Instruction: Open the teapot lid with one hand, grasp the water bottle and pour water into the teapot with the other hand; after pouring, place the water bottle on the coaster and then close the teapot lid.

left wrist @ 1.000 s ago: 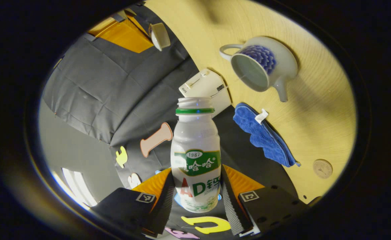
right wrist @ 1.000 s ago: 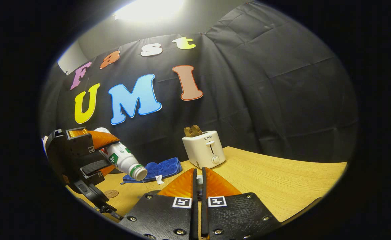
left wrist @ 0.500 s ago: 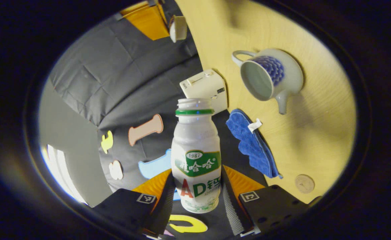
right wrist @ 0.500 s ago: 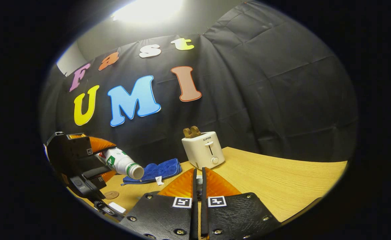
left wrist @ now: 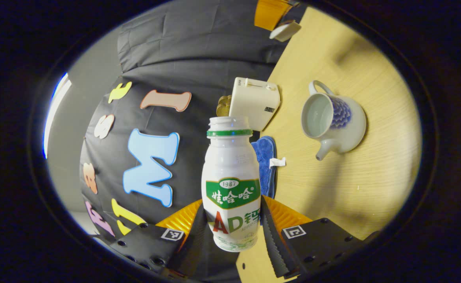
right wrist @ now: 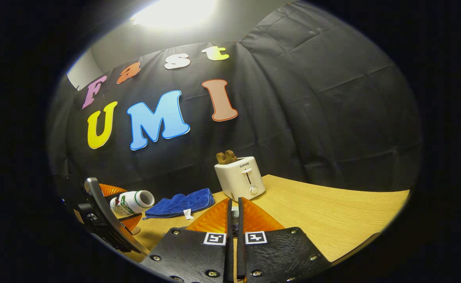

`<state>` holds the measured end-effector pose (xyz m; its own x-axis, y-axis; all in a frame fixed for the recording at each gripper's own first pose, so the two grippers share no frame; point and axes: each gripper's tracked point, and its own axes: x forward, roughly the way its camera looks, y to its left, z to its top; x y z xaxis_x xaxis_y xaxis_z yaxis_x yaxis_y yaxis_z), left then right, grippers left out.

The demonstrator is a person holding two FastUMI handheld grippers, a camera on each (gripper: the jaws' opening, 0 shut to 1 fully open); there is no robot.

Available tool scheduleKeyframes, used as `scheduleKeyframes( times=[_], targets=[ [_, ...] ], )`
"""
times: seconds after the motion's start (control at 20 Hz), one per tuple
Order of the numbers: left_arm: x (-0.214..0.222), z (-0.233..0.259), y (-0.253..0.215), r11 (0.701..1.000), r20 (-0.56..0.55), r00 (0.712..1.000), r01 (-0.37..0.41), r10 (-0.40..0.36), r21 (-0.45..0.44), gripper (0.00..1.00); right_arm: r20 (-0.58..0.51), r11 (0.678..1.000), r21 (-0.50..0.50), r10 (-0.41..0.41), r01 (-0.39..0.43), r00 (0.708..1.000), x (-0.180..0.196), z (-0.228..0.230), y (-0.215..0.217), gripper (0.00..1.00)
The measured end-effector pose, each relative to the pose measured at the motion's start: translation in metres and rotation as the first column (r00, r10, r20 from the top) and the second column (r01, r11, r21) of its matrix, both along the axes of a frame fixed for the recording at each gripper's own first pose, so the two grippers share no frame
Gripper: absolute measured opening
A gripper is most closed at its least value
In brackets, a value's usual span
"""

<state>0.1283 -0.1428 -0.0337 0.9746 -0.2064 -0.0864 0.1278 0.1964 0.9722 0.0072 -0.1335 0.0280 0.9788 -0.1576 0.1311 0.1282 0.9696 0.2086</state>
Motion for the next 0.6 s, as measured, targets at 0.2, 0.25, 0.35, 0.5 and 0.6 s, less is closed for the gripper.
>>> scheduleKeyframes(
  times=[0.2,0.25,0.35,0.5,0.6],
  targets=[
    [-0.009,0.000,0.011,0.986,-0.042,0.999,-0.024,0.017,-0.168,0.81,-0.003,1.000,-0.009,0.029,-0.029,1.000,0.003,-0.001,0.008,0.03],
    [-0.010,-0.001,0.015,0.975,-0.055,0.998,-0.036,0.024,-0.219,0.81,-0.005,0.999,-0.009,0.041,-0.041,0.999,0.004,-0.001,0.011,0.03],
    [-0.015,0.001,0.025,0.948,-0.085,0.996,-0.060,0.035,-0.311,0.81,-0.015,0.998,-0.014,0.067,-0.067,0.998,0.008,-0.004,0.018,0.03],
    [-0.023,0.000,0.047,0.888,-0.123,0.990,-0.115,0.066,-0.446,0.76,-0.033,0.994,-0.039,0.103,-0.104,0.994,0.013,-0.006,0.031,0.03],
    [-0.026,-0.002,0.067,0.827,-0.158,0.984,-0.160,0.087,-0.539,0.78,-0.054,0.990,-0.064,0.119,-0.122,0.991,0.020,-0.009,0.041,0.03]
  ],
)
